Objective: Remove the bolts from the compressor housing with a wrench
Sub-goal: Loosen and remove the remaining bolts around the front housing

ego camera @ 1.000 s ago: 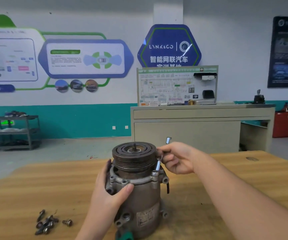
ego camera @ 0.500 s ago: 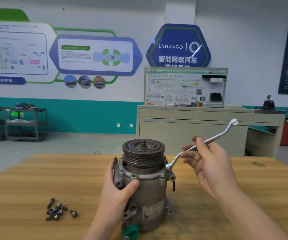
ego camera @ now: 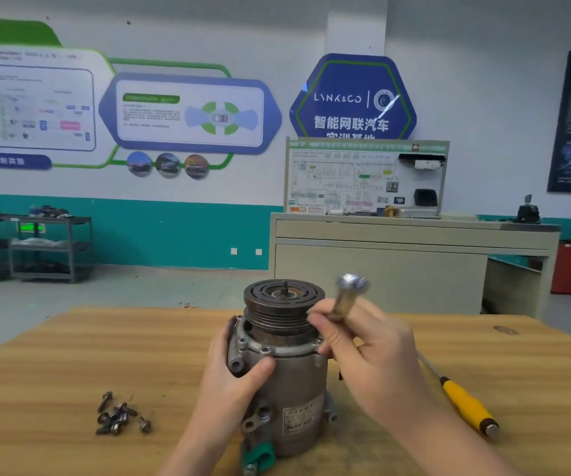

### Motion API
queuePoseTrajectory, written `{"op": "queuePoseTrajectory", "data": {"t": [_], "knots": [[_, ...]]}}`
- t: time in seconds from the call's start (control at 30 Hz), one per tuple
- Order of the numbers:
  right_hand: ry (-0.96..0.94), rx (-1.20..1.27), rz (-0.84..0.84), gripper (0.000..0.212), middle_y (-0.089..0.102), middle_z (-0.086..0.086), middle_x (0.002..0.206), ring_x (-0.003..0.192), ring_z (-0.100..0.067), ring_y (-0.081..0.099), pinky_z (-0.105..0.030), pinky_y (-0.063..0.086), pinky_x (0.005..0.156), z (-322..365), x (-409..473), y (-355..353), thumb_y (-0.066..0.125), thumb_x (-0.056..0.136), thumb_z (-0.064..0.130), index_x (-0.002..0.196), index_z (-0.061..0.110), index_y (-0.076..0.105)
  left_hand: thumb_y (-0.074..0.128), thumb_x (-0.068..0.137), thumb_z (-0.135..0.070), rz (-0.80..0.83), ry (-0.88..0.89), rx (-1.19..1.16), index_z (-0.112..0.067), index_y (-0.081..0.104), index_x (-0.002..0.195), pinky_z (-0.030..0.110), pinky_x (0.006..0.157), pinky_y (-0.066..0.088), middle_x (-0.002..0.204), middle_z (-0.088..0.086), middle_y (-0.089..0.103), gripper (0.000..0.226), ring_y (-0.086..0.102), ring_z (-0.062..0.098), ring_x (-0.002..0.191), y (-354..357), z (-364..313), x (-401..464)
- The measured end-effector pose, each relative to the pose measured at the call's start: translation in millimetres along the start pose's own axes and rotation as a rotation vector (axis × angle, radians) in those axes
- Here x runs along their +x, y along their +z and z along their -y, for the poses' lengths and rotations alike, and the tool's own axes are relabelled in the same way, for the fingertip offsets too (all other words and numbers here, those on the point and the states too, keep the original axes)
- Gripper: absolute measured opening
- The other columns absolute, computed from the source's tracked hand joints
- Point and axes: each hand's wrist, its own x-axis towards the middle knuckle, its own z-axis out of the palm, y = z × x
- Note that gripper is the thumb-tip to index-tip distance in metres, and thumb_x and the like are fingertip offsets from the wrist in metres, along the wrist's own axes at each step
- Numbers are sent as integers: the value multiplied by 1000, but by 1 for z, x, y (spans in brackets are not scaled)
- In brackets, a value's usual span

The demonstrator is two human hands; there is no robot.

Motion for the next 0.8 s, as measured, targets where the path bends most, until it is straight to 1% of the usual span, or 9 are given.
{"op": "queuePoseTrajectory", "data": {"t": [0.1, 0.2, 0.27, 0.37, 0.43, 0.57, 0.67, 0.73, 0.8], "knots": [[-174, -232, 53, 19, 64, 3, 75, 64, -8, 58, -19, 46, 57, 6, 0, 7, 57, 91, 26, 91, 16, 73, 62, 59, -69, 8, 9, 12, -26, 40, 141, 20, 97, 42, 136, -8, 52, 95, 50, 3, 122, 0, 1, 0], [-239, -343, 38, 19, 62, 1, 71, 58, -14, 59, -27, 48, 50, 11, 1, 22, 57, 91, 26, 95, 16, 73, 51, 83, -69, -11, -13, -78, -25, 48, 135, 29, 101, 44, 132, -4, 58, 68, 53, 6, 121, 0, 0, 0], [-247, -373, -7, 19, 61, 0, 70, 57, -16, 59, -29, 49, 47, 10, 1, 31, 58, 90, 25, 98, 14, 72, 52, 82, -69, 8, -19, -67, -27, 48, 135, 25, 99, 44, 130, -9, 59, 67, 53, 3, 121, 0, -1, -1], [-251, -380, -80, 21, 64, -2, 74, 61, -19, 63, -32, 51, 50, 5, -6, 38, 56, 94, 27, 102, 12, 68, 62, 64, -67, 45, -1, 58, -37, 45, 132, 13, 89, 44, 126, -16, 57, 76, 53, -2, 117, -1, 0, -2], [-223, -353, -179, 21, 65, -3, 73, 61, -18, 64, -31, 51, 52, 0, -17, 39, 47, 100, 32, 102, 16, 60, 68, 55, -64, 35, 9, 92, -35, 42, 133, 16, 93, 42, 131, -16, 53, 87, 50, -1, 120, -2, 2, -1], [211, 222, -502, 13, 63, 3, 71, 55, -6, 53, -25, 46, 53, 2, -28, 38, 33, 100, 43, 96, 40, 46, 76, 46, -64, 16, -4, 88, -30, 31, 145, 30, 106, 41, 141, -12, 45, 114, 45, 5, 128, 0, 3, 0], [572, 542, -739, 16, 58, 0, 58, 37, -11, 39, -18, 33, 37, -13, -18, 32, 31, 100, 24, 89, 23, 44, 76, 45, -66, 21, -15, 81, -31, 29, 147, 26, 101, 42, 141, -12, 45, 118, 46, 6, 127, 0, 5, 0], [876, 694, -736, 20, 52, 1, 52, 30, -12, 33, -16, 27, 34, -32, -6, 24, 30, 101, 13, 87, 16, 44, 76, 45, -67, 17, -18, 66, -31, 29, 147, 19, 95, 41, 141, -12, 45, 118, 46, 6, 127, 0, 7, 0], [1134, 851, -603, 21, 47, 0, 48, 28, -11, 30, -14, 23, 34, -51, 9, 19, 30, 100, 8, 84, 12, 43, 76, 45, -67, 13, -21, 50, -33, 32, 145, 15, 92, 41, 140, -13, 46, 114, 47, 3, 125, 0, 8, -1]]}}
